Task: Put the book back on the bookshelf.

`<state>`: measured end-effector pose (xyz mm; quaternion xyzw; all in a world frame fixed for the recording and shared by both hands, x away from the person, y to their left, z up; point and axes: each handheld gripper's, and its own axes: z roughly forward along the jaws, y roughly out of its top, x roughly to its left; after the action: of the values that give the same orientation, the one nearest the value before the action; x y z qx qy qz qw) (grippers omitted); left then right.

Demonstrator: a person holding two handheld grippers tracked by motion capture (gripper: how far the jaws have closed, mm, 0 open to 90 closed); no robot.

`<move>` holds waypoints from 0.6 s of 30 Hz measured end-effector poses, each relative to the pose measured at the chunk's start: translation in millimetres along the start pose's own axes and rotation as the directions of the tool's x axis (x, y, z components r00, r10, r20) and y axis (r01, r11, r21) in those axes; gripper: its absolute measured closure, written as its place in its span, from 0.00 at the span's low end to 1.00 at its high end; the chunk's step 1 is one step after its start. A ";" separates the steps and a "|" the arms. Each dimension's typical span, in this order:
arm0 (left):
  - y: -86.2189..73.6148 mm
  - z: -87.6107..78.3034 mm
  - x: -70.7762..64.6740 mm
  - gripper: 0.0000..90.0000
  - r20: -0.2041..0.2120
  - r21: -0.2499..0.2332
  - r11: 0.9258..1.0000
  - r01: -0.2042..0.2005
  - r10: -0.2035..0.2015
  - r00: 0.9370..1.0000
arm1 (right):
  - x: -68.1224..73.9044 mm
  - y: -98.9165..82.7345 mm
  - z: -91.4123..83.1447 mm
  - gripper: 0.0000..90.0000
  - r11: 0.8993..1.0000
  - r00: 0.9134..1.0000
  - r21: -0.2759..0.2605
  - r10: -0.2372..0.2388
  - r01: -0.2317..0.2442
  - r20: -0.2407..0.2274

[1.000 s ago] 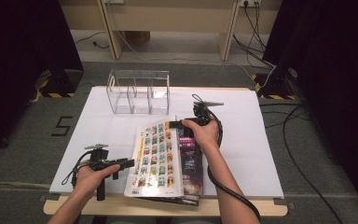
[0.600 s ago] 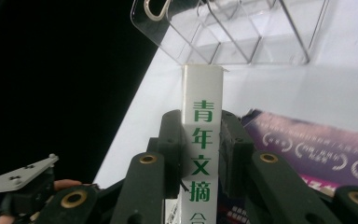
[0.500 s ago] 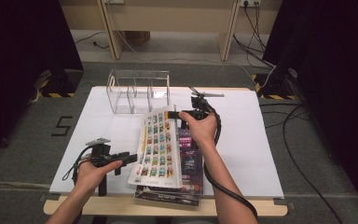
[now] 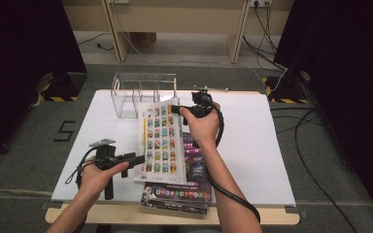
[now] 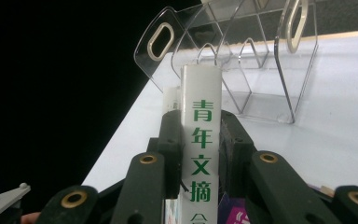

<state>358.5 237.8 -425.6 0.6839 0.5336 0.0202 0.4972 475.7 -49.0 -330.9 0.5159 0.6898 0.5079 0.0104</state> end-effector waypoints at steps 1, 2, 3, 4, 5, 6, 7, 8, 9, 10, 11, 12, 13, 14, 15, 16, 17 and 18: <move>2.7 -1.0 -0.9 0.48 -0.003 -0.007 1.000 -0.002 0.002 1.000 | 1.5 0.9 0.4 0.82 1.000 1.000 -0.004 -0.005 0.005 0.004; 2.7 -1.0 -0.9 0.48 -0.003 -0.007 1.000 -0.002 0.002 1.000 | 1.5 0.9 0.4 0.82 1.000 1.000 -0.004 -0.005 0.005 0.004; 4.4 -1.8 -1.0 0.48 -0.005 -0.010 1.000 -0.007 0.007 1.000 | 2.6 1.7 1.0 0.82 1.000 1.000 -0.009 -0.014 0.014 0.008; 6.2 -2.5 -1.6 0.48 -0.008 -0.016 1.000 -0.009 0.009 1.000 | 3.9 2.8 1.3 0.82 1.000 1.000 -0.012 -0.014 0.014 0.012; 8.1 -3.3 -2.6 0.48 -0.010 -0.022 1.000 -0.009 0.008 1.000 | 4.8 3.7 1.7 0.82 1.000 1.000 -0.016 -0.021 0.021 0.016; 9.9 -4.2 -3.2 0.47 -0.009 -0.025 1.000 -0.013 0.012 1.000 | 7.4 5.7 2.0 0.82 0.999 0.999 -0.028 -0.033 0.034 0.024; 13.3 -5.2 -4.5 0.47 -0.006 -0.031 0.999 -0.016 0.015 1.000 | 8.9 6.9 2.1 0.82 0.999 0.999 -0.033 -0.035 0.036 0.027; 13.3 -5.2 -4.5 0.47 -0.006 -0.031 0.999 -0.016 0.015 1.000 | 8.9 6.9 2.1 0.82 0.999 0.999 -0.033 -0.035 0.036 0.027; 14.8 -5.4 -5.3 0.47 -0.006 -0.034 0.999 -0.017 0.016 1.000 | 10.5 8.2 2.2 0.82 0.998 0.999 -0.042 -0.039 0.040 0.030; 16.2 -5.6 -6.0 0.46 -0.010 -0.038 0.999 -0.021 0.020 1.000 | 12.3 9.5 2.2 0.82 0.998 0.998 -0.052 -0.046 0.048 0.035; 18.5 -5.8 -7.4 0.45 -0.021 -0.046 0.999 -0.029 0.028 0.999 | 16.6 12.3 2.4 0.82 0.995 0.997 -0.072 -0.063 0.066 0.045; 18.5 -5.8 -7.4 0.45 -0.021 -0.046 0.999 -0.029 0.028 0.999 | 16.6 12.3 2.4 0.82 0.995 0.997 -0.072 -0.063 0.066 0.045; 19.4 -5.7 -7.7 0.44 -0.023 -0.052 0.998 -0.028 0.027 0.999 | 21.0 15.3 2.8 0.82 0.992 0.995 -0.091 -0.081 0.086 0.052; 20.3 -5.8 -7.8 0.44 -0.025 -0.055 0.998 -0.028 0.027 0.999 | 21.0 15.3 2.8 0.82 0.992 0.995 -0.091 -0.081 0.086 0.052; 21.6 -5.8 -8.1 0.44 -0.036 -0.060 0.998 -0.038 0.035 0.999 | 24.6 18.2 3.7 0.82 0.989 0.994 -0.112 -0.091 0.098 0.061; 21.6 -5.8 -8.1 0.44 -0.036 -0.060 0.998 -0.038 0.035 0.999 | 24.6 18.2 3.7 0.82 0.989 0.994 -0.112 -0.091 0.098 0.061; 22.2 -5.8 -8.3 0.44 -0.041 -0.062 0.997 -0.041 0.038 0.998 | 27.5 20.5 4.8 0.82 0.986 0.993 -0.126 -0.100 0.108 0.067; 22.7 -5.7 -8.5 0.44 -0.042 -0.065 0.997 -0.039 0.037 0.998 | 27.5 20.5 4.8 0.82 0.986 0.993 -0.126 -0.100 0.108 0.067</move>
<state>367.7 236.6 -402.5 0.6766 0.5296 0.0613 0.5079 479.8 -26.8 -304.7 0.4924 0.6807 0.5346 0.0913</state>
